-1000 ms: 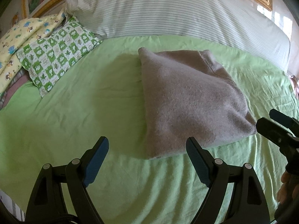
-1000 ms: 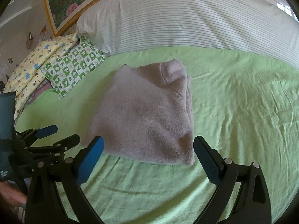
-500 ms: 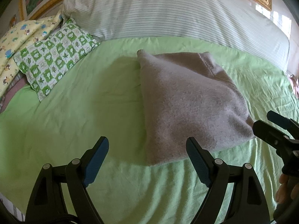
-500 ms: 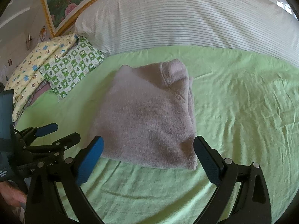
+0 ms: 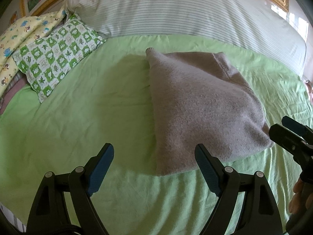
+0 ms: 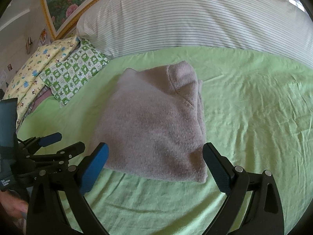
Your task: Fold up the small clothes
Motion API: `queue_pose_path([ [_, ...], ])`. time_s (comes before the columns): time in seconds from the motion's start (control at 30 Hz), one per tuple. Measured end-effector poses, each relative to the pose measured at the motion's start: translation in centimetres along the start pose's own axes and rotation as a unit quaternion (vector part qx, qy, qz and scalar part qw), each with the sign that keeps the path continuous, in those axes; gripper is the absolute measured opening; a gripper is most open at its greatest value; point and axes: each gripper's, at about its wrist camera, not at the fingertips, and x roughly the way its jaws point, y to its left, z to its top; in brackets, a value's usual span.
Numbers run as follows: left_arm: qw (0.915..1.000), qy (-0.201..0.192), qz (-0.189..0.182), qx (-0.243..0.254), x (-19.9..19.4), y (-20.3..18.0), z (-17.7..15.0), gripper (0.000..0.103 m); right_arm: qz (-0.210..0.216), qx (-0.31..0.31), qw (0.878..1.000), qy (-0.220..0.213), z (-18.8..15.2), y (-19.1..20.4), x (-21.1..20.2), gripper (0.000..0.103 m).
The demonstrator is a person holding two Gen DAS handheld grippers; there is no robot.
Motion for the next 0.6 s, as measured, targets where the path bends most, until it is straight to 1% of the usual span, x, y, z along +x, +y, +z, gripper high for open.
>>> queue_pose_path([
  [0.6, 1.0000, -0.001, -0.003, 0.009, 0.19, -0.50, 0.61, 0.085, 0.001, 0.005, 1.000, -0.001, 0.72, 0.11, 0.47, 0.097],
])
